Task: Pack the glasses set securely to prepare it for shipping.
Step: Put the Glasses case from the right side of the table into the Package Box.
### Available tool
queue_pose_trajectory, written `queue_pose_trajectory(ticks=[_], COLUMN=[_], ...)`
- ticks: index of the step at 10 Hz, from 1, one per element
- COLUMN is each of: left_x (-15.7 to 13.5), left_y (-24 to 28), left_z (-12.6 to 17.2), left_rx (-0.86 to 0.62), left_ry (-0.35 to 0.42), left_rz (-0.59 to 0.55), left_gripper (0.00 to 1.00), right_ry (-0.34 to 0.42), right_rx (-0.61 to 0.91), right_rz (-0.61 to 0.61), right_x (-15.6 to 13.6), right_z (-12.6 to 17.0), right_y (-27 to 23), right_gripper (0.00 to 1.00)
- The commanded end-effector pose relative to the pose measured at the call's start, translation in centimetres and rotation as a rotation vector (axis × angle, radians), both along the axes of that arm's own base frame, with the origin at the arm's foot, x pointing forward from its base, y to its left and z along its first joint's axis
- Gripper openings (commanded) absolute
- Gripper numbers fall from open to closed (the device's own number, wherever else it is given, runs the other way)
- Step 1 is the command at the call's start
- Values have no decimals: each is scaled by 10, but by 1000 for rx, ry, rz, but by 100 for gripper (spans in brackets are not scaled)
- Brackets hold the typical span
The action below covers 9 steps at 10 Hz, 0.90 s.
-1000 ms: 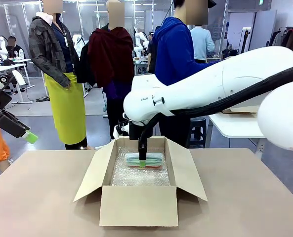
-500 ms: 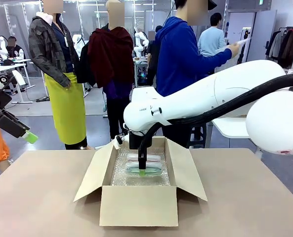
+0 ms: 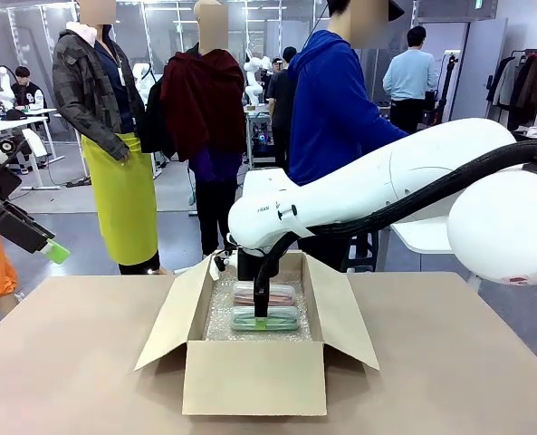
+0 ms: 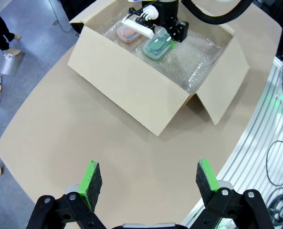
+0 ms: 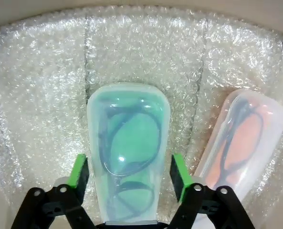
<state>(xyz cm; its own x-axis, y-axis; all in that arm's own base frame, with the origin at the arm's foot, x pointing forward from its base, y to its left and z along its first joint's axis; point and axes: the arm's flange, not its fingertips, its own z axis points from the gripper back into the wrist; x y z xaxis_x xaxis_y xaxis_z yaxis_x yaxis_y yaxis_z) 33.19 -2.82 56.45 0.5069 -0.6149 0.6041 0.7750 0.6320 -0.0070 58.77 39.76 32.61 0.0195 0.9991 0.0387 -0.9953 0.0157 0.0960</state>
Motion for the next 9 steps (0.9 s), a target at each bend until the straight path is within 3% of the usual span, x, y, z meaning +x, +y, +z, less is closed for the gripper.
queue_pose_trajectory(ticks=[1,3,4,9], left_x=[0,0,0,0], left_y=[3,3,3,3], left_z=[2,2,2,2], left_rx=[-17,-17,-17,-17], left_ry=[-6,-6,-6,-6], left_rz=[-19,-19,-19,-19], left_gripper=[100,100,100,100], right_ry=[-3,-24,-3,-3], right_rx=[19,-10,2,2], right_rz=[16,-10,0,0], right_x=[-8,-11,1,1], right_z=[2,13,2,2], right_y=[-6,-18,-1,-1], right_gripper=[100,100,100,100])
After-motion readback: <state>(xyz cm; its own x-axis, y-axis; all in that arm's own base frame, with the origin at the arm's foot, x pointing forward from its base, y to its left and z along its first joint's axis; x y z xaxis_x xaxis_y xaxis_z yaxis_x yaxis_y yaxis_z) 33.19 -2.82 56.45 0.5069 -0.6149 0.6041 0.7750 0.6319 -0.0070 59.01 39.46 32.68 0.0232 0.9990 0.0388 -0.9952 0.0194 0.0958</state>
